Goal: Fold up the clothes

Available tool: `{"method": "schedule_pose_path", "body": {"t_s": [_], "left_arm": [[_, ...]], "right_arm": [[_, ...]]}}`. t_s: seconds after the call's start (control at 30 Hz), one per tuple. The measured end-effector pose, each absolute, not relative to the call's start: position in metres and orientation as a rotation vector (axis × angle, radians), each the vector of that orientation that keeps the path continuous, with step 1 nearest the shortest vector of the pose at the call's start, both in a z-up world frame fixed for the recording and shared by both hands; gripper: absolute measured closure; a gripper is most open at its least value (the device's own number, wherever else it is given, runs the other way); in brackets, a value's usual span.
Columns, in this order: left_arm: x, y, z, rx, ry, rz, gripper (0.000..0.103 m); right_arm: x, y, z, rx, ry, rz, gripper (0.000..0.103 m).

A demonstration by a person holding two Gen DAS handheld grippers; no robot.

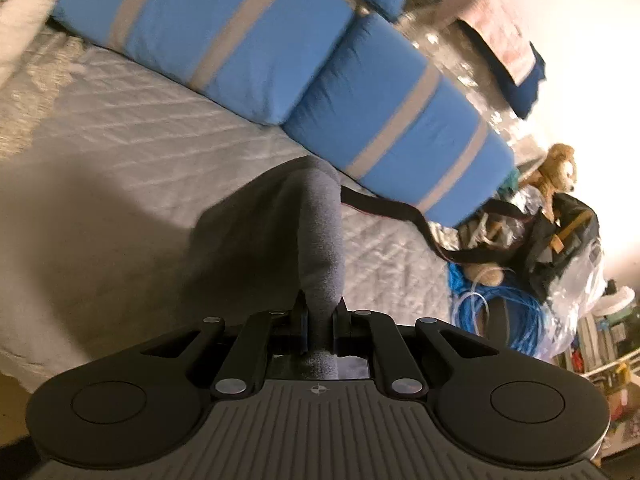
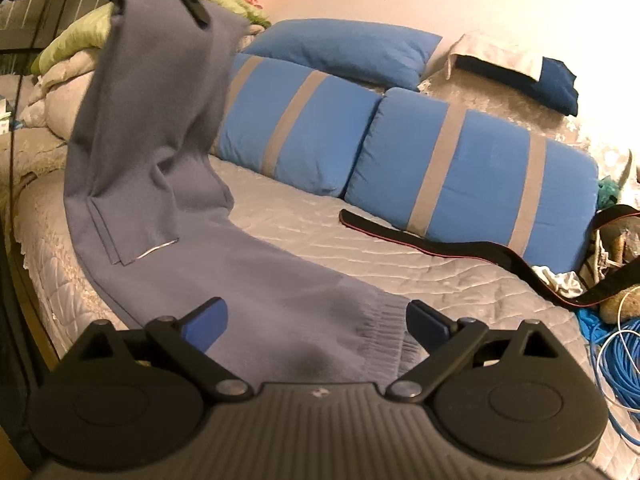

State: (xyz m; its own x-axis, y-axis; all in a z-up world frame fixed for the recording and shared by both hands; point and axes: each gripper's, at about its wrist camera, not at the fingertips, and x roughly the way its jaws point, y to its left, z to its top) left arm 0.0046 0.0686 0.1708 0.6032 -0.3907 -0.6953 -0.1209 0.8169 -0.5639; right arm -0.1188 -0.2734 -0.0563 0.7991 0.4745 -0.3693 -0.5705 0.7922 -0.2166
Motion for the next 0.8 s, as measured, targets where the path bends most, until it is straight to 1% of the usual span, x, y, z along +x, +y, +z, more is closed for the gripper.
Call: {"method": "schedule_pose_path", "body": {"t_s": [0.27,0.43,0.67,0.73,0.8], "left_arm": [[0.034,-0.017,0.133,-0.587,1.011,-0.266,0.094],[0.053,-0.061,0.095,-0.556,1.073,-0.312,0.094],[0.07,-0.116,0.034,-0.426,1.173,-0.314,0.094],[0.074,-0.129,0.019,-0.411,1.195,-0.332,0.092],[0.078,-0.138,0.011,-0.408,1.217,-0.38,0.08]], "right_arm": [[-0.13,-0.294,-0.049,-0.304,0.298,0.518,0.002],[-0.133,-0.31,-0.047,-0.287,0.31,0.489,0.002],[-0.125,-0.328,-0.044,-0.228,0.361,0.466,0.002],[-0.119,-0.332,-0.045,-0.193,0.398,0.466,0.001],[-0.112,-0.337,-0.047,-0.133,0.447,0.477,0.001]]}}
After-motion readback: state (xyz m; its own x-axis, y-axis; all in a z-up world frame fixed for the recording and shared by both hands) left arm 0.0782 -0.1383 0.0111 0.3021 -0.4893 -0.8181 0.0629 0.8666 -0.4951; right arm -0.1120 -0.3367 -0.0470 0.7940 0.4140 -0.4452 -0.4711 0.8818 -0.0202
